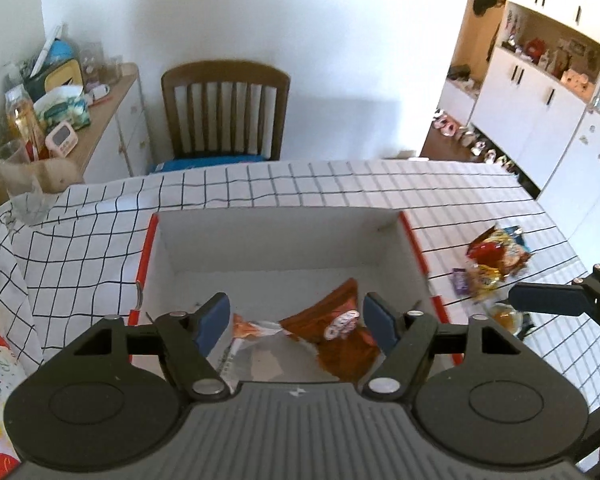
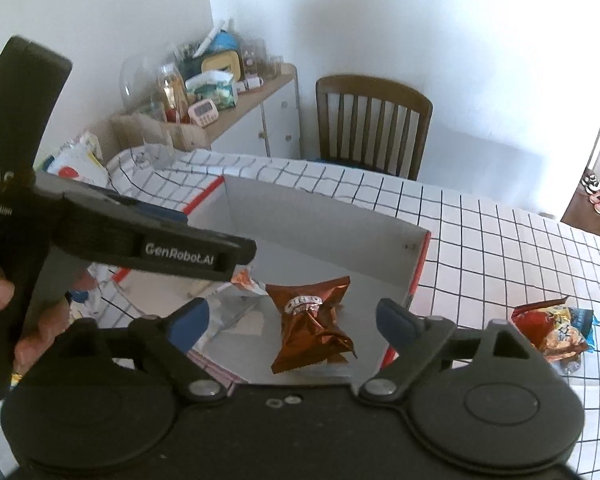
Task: Organize snacks
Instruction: 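Move both open tools back toward the remaining snacks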
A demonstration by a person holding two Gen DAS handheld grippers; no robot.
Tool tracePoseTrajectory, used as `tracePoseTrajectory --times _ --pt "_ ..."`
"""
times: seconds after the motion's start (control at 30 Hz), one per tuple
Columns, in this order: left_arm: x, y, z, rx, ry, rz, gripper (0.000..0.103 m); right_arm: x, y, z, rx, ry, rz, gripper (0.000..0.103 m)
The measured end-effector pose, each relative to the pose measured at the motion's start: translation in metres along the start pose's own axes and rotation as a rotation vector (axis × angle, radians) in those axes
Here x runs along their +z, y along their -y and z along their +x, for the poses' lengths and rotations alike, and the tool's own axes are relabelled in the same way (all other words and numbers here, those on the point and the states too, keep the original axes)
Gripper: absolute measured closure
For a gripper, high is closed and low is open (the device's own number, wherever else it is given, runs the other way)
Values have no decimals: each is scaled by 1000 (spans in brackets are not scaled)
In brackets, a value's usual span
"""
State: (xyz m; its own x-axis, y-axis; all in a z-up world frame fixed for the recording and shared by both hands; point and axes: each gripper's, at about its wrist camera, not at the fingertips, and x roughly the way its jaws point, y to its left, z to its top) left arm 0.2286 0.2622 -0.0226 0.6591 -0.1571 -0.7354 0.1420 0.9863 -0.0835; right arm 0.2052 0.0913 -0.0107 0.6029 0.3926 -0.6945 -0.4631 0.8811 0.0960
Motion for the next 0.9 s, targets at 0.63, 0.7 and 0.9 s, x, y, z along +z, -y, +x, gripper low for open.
tracePoseTrajectory --times 0.63,0.7,0.9 --pt "-19 94 -52 -50 127 -32 19 -28 61 -94 43 115 44 0" --pt "-22 108 -52 -83 134 -57 19 -37 76 -105 30 121 44 0" --pt "-30 158 -37 -104 110 -61 19 -69 131 -125 -24 90 67 0"
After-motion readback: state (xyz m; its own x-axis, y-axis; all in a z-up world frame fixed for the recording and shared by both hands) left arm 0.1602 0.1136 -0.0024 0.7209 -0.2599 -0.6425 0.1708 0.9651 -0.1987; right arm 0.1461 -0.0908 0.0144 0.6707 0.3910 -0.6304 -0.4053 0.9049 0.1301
